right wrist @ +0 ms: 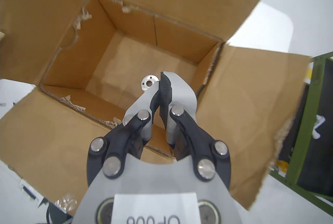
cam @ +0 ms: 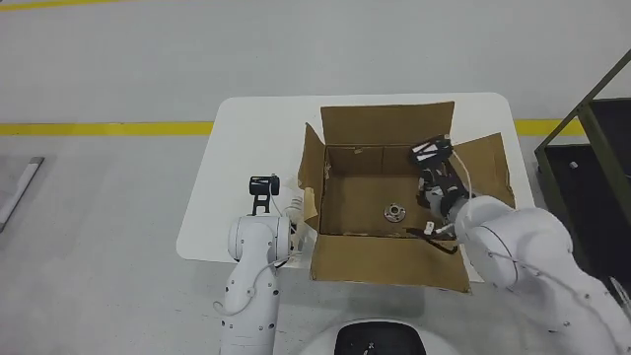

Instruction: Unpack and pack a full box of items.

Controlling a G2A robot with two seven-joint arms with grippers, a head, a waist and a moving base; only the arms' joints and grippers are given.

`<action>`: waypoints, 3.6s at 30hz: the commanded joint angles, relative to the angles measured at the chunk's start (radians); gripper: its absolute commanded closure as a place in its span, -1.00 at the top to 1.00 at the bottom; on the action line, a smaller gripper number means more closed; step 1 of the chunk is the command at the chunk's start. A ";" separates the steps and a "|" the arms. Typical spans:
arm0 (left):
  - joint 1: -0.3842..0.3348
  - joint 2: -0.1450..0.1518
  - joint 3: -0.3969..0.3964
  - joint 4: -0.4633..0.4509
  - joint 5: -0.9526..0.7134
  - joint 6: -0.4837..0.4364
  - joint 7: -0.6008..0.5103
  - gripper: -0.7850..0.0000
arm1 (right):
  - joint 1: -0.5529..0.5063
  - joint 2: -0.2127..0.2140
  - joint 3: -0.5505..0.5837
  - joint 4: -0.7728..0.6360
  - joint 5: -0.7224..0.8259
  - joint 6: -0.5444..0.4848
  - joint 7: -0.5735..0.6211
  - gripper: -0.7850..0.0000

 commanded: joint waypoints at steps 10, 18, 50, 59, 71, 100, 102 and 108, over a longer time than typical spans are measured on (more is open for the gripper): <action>0.000 0.000 0.000 0.000 0.000 0.000 0.000 1.00 | 0.234 -0.069 -0.251 0.445 -0.054 0.009 0.098 -1.00; 0.000 0.000 0.000 0.000 0.000 0.000 0.000 1.00 | 0.234 -0.069 -0.251 0.445 -0.054 0.009 0.098 -1.00; 0.000 0.000 0.000 0.000 0.000 0.000 0.000 1.00 | 0.322 -0.152 -0.270 0.822 0.181 -0.065 -0.139 -0.11; 0.000 0.000 0.000 0.000 0.000 0.000 0.000 1.00 | 0.359 -0.174 -0.281 0.886 0.202 -0.072 -0.167 -0.10; 0.000 0.000 0.000 0.000 0.000 0.000 0.000 1.00 | 0.404 -0.212 -0.326 0.993 0.208 -0.078 -0.182 -0.13; 0.000 0.000 0.000 0.000 0.000 0.000 0.000 1.00 | 0.339 -0.209 -0.259 0.916 0.139 -0.085 -0.156 -0.41; 0.000 0.000 0.000 0.000 0.000 0.000 0.000 1.00 | 0.341 -0.212 -0.260 0.924 0.141 -0.085 -0.157 -0.91; 0.000 0.000 0.000 0.000 0.000 0.000 0.000 1.00 | 0.338 -0.216 -0.252 0.897 0.136 -0.074 -0.164 -1.00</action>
